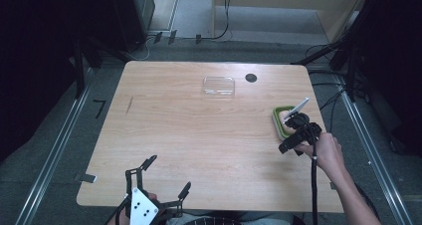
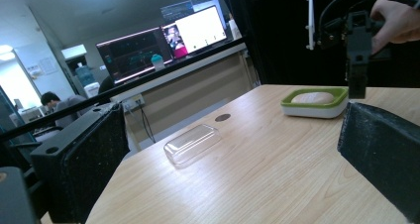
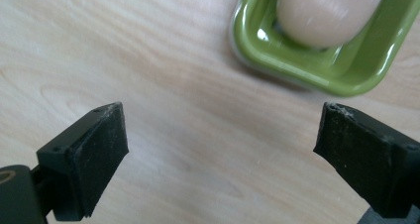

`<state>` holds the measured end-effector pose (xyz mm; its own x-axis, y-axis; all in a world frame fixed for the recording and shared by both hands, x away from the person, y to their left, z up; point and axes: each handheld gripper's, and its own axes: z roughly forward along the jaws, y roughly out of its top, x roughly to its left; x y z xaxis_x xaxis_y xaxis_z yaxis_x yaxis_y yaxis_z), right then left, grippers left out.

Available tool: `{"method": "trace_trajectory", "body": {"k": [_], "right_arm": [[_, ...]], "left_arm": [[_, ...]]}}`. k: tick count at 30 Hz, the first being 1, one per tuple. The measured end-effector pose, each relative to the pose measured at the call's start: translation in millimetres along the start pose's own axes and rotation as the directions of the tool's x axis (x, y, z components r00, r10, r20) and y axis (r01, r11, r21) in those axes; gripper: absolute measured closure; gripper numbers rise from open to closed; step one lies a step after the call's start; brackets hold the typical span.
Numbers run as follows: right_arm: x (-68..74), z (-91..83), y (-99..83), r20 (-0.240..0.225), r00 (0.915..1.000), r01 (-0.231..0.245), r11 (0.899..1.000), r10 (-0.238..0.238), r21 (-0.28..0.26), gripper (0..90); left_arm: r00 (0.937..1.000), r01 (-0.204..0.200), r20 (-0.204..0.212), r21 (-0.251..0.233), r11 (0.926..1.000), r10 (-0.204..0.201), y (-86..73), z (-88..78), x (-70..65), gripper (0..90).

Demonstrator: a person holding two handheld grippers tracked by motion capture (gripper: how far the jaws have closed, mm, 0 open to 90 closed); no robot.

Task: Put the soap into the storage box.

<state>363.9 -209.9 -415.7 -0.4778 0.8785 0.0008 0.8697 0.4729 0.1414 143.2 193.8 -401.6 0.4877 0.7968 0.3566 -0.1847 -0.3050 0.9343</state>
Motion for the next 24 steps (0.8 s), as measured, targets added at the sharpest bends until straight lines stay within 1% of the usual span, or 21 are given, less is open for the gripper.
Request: {"method": "trace_trajectory", "body": {"k": [1,5,10,13,14,16,18,19,22,23,24], "right_arm": [[2.1,1.2,-3.8,0.002,1.0,0.007,1.0,-0.007,0.013,5.8],[7.3,6.2,-15.2,0.009,0.9996,0.027,0.999,-0.027,0.039,5.9],[15.8,14.7,-29.9,0.0,0.9979,0.065,0.996,-0.065,0.068,6.1],[19.2,17.1,-34.7,-0.006,0.9973,0.074,0.994,-0.074,0.082,6.3],[22.9,20.0,-39.5,-0.006,0.9967,0.081,0.992,-0.081,0.1,6.5],[24.2,21.4,-41.5,-0.006,0.9961,0.088,0.991,-0.088,0.104,6.5],[28.2,26.4,-48.3,-0.019,0.9945,0.105,0.988,-0.103,0.115,8.0],[29.1,28.3,-50.2,-0.018,0.9938,0.111,0.988,-0.11,0.111,9.0],[32.3,35.3,-56.4,-0.033,0.9925,0.121,0.983,-0.118,0.136,10.0],[32.2,37.1,-57.5,-0.036,0.9907,0.135,0.981,-0.131,0.14,12.0],[32.7,37.5,-58.0,-0.042,0.9904,0.137,0.979,-0.132,0.148,14.1]], "left_arm": [[1.0,0.0,0.0,0.0,1.0,0.0,0.0,0.1,0.0,0.0],[1.0,0.0,0.001,0.0,1.0,0.0,0.0,0.1,-0.1,0.0],[1.0,-0.001,0.002,-0.001,1.0,0.001,0.1,0.4,-0.5,0.0],[1.0,0.0,0.002,-0.001,1.0,0.0,0.2,0.4,-0.5,0.0],[1.0,0.0,0.002,-0.001,1.0,0.0,0.2,0.5,-0.6,0.0],[1.0,0.0,0.003,-0.001,1.0,0.0,0.4,0.5,-0.9,0.0],[1.0,-0.003,0.002,0.001,1.0,0.003,0.3,0.1,-0.5,0.0],[1.0,-0.002,0.001,0.001,1.0,0.002,0.3,0.1,-0.4,0.0],[1.0,0.0,0.0,0.001,1.0,0.0,0.5,0.6,-0.8,0.0],[1.0,-0.004,0.001,0.004,1.0,0.004,0.5,0.8,-0.8,0.0],[1.0,-0.004,0.001,0.004,1.0,0.004,0.5,0.8,-0.8,0.0]]}}
